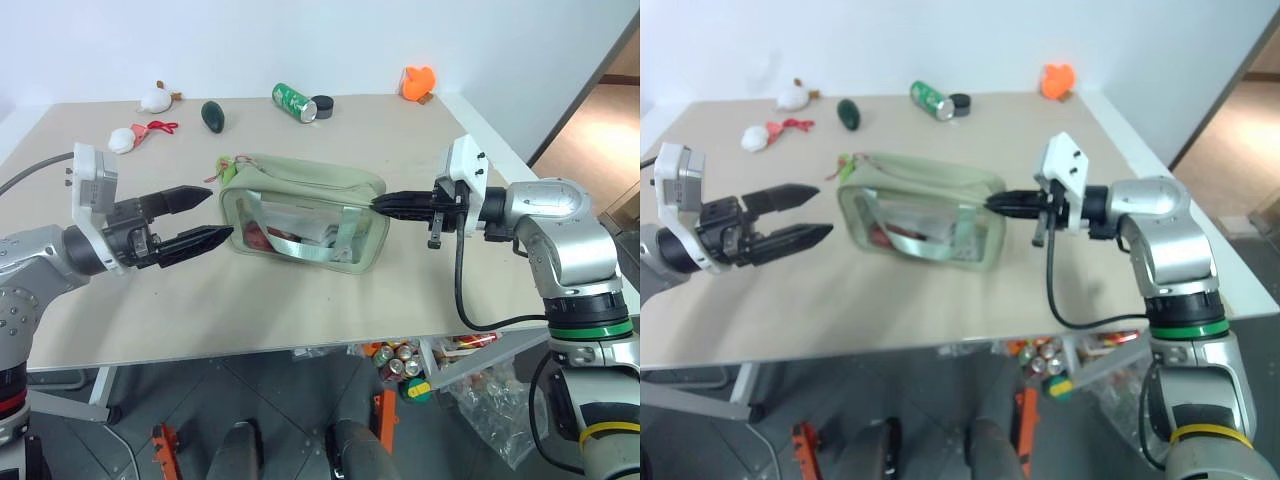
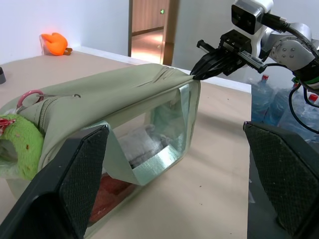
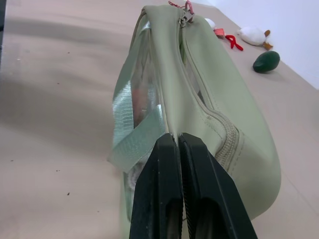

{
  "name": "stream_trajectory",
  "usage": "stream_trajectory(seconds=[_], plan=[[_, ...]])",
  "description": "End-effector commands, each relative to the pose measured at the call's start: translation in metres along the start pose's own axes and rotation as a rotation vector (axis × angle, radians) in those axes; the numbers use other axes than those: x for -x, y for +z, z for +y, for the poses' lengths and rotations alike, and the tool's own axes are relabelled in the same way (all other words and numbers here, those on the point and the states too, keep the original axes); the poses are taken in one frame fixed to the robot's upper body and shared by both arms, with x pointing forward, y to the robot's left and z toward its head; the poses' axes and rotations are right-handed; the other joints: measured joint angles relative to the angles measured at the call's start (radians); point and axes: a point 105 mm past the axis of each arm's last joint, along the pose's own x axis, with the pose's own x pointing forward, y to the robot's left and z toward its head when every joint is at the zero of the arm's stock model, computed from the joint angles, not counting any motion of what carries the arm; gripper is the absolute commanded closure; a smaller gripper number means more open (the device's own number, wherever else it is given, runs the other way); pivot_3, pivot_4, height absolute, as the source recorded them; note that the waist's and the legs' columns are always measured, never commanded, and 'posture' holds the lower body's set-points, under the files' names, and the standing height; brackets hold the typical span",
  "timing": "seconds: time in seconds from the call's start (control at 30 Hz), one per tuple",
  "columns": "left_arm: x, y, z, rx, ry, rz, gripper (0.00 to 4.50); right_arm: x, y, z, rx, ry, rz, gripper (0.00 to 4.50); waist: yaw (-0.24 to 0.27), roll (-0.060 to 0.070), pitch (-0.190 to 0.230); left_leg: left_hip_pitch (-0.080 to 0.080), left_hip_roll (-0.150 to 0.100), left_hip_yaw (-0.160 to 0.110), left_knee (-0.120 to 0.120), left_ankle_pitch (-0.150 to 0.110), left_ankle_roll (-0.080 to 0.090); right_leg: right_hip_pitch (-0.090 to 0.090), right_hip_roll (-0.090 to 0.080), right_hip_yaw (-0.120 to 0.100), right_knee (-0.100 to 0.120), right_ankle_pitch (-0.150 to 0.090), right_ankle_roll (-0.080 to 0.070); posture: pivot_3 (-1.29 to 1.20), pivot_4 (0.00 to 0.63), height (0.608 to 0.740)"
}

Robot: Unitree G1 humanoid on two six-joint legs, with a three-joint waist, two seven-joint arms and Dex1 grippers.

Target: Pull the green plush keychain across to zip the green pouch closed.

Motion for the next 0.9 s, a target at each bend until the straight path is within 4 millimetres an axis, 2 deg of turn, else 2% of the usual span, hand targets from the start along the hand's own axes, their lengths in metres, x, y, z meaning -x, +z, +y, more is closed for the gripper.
stream_trajectory(seconds=[0.03,0.07,0.1,0.23,0.3,0.33,0.47,0.77,0.9], plan=[[0.001,0.014,-0.004,-0.057,-0.003,-0.039,0.0,0.0,0.009,-0.006,-0.003,-0.01,-0.018,4.42,0.0,0.0,0.0,0.0,0.0,0.0,0.0,0.0,0.0,0.0,0.0,0.0,0.0,0.0,0.0,0.0,0.15,0.74],[0.001,0.014,-0.003,-0.057,-0.001,-0.04,0.0,0.0,0.011,-0.007,-0.019,-0.016,-0.026,4.42,0.0,0.0,0.0,0.0,0.0,0.0,0.0,0.0,0.0,0.0,0.0,0.0,0.0,0.0,0.0,0.0,0.15,0.74],[0.001,0.014,-0.003,-0.057,0.001,-0.04,0.0,0.001,0.013,-0.01,-0.034,-0.028,-0.038,4.17,0.0,0.0,0.0,0.0,0.0,0.0,0.0,0.0,0.0,0.0,0.0,0.0,0.0,0.0,0.0,0.0,0.15,0.74],[0.0,0.013,-0.003,-0.054,0.001,-0.041,0.0,0.003,0.017,-0.014,-0.031,-0.06,-0.042,2.88,0.001,0.0,0.0,0.0,0.0,0.0,0.0,0.0,0.0,0.0,0.0,0.0,0.0,0.0,0.0,0.0,0.15,0.74],[0.0,0.013,-0.003,-0.053,0.0,-0.042,0.0,0.007,0.014,-0.01,-0.03,-0.045,-0.009,2.12,0.001,0.0,0.0,0.0,0.0,0.0,0.0,0.0,0.0,0.0,0.0,0.0,0.0,0.0,0.0,0.0,0.15,0.74],[0.0,0.013,-0.003,-0.052,-0.001,-0.043,0.0,0.009,0.013,-0.006,-0.04,-0.023,-0.004,1.92,0.001,0.0,0.0,0.0,0.0,0.0,0.0,0.0,0.0,0.0,0.0,0.0,0.0,0.0,0.0,0.0,0.15,0.74],[0.0,0.013,-0.003,-0.051,0.001,-0.045,0.0,0.013,0.014,-0.004,-0.057,-0.02,-0.007,1.92,0.001,0.0,0.0,-0.001,0.0,0.0,0.0,0.0,0.0,0.0,0.0,0.0,-0.001,0.0,0.0,0.0,0.15,0.74],[0.0,0.013,-0.003,-0.052,0.0,-0.043,0.0,0.002,-0.013,0.003,-0.044,-0.024,0.08,1.92,0.001,0.0,0.0,0.0,0.0,0.0,0.0,0.0,0.0,0.0,0.0,0.001,0.0,0.0,0.0,0.0,0.15,0.74],[0.0,0.014,-0.003,-0.054,0.001,-0.044,0.0,-0.005,-0.009,0.003,-0.022,-0.015,0.054,1.92,0.001,0.0,0.0,-0.001,0.0,0.0,0.0,0.0,0.0,0.0,0.0,0.001,0.0,0.0,0.0,0.0,0.15,0.74]])
